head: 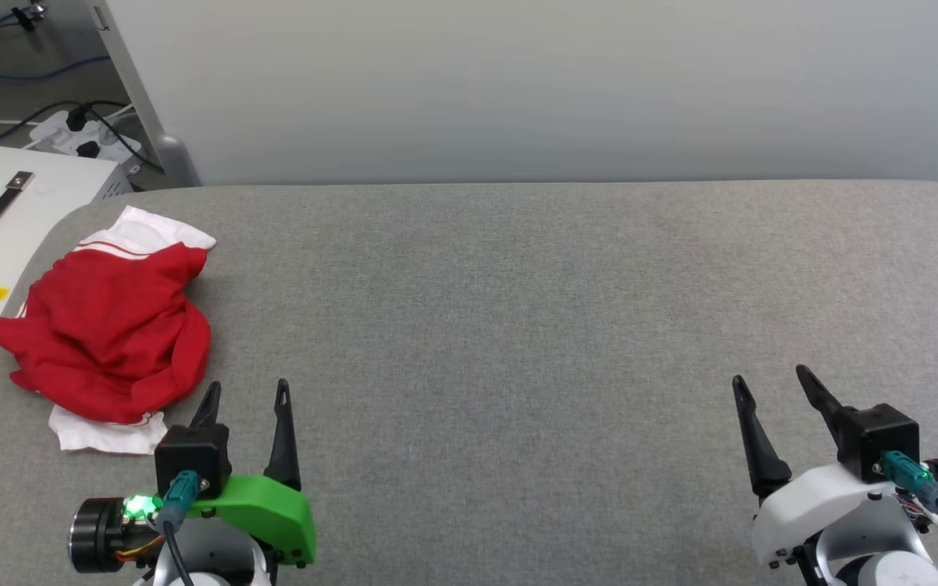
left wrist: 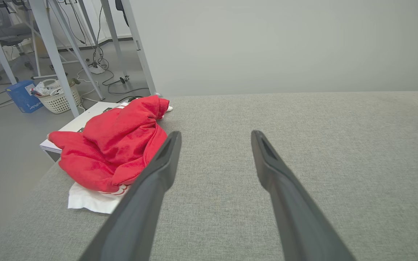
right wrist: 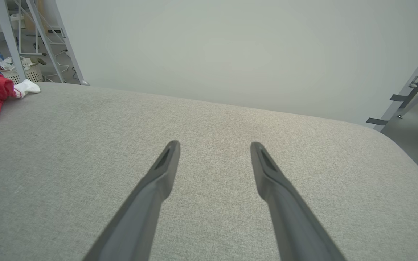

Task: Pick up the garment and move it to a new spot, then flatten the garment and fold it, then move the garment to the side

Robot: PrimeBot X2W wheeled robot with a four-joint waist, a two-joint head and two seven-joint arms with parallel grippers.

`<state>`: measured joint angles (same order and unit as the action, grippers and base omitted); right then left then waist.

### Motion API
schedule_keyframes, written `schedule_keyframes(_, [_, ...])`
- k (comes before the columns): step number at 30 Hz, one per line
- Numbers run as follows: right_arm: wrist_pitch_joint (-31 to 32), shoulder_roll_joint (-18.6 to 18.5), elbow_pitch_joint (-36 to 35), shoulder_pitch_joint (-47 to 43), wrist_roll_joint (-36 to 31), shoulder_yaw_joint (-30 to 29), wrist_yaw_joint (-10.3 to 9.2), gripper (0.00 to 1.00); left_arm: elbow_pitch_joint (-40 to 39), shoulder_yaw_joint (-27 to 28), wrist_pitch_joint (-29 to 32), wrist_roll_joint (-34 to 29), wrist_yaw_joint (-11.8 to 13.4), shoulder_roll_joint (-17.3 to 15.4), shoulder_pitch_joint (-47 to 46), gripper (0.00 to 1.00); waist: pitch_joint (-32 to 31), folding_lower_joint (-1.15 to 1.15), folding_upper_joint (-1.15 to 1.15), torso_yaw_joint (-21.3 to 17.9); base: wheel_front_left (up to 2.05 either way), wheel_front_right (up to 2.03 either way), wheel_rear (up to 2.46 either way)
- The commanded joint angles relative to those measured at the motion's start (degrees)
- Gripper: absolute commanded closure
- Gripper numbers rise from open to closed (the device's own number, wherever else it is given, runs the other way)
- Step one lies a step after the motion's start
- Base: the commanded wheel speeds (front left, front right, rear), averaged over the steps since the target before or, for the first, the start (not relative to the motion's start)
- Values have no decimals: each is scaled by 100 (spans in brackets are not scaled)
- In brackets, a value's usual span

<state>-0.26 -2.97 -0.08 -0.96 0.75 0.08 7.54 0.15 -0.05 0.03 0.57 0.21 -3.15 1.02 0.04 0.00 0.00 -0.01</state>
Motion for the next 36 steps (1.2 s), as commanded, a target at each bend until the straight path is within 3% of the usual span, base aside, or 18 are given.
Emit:
schedule_keyframes(1, [-47, 0, -9, 1, 46, -36, 0, 0, -10, 3, -55, 28, 20, 1, -3, 0, 2, 0, 0, 0, 0, 0, 0])
schedule_keyframes(36, [-467, 3, -272, -112, 715, -206, -2, 0, -90, 2, -481, 292, 98, 9, 64, 0, -10, 0, 0, -23, 0, 0, 0])
